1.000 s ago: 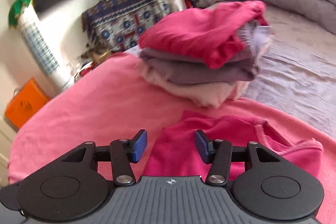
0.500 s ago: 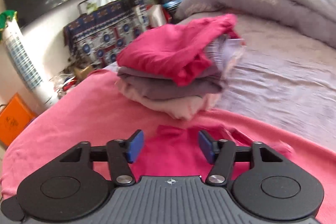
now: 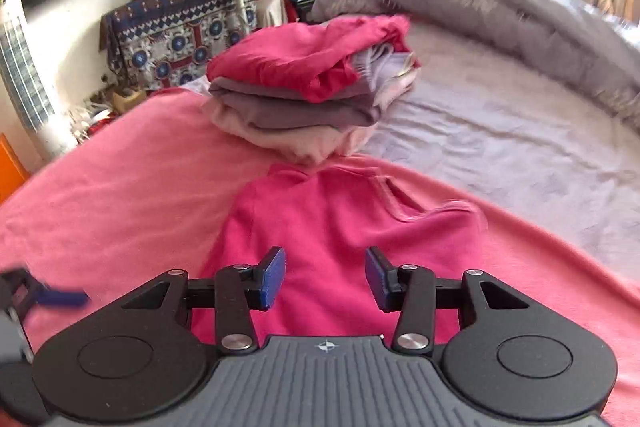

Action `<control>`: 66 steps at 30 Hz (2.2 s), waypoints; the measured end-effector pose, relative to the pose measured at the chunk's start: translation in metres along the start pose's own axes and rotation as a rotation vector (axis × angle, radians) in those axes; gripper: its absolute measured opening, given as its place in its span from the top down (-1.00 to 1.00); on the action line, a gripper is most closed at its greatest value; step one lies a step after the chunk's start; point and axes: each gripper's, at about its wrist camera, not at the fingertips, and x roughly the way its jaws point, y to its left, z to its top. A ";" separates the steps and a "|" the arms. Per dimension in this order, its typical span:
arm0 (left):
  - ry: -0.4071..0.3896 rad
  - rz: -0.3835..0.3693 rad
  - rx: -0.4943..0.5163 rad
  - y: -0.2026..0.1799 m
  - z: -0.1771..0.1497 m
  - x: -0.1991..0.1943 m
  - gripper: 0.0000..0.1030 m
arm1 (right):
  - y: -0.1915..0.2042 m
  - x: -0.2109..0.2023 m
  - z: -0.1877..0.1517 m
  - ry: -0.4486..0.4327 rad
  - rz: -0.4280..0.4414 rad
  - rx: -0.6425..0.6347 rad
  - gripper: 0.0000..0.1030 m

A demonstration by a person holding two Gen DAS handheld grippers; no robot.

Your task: Fold clothes

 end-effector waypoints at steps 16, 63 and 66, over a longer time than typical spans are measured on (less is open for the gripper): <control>-0.133 -0.017 0.090 -0.042 0.043 0.000 -0.98 | -0.008 -0.019 -0.051 0.113 -0.020 -0.037 -0.36; 0.372 -0.016 -0.161 -0.085 0.007 0.010 -1.00 | -0.021 -0.046 -0.132 0.370 -0.031 -0.003 -1.00; 0.391 -0.005 -0.191 -0.085 0.009 0.012 -1.00 | -0.020 -0.048 -0.134 0.362 -0.033 0.000 -1.00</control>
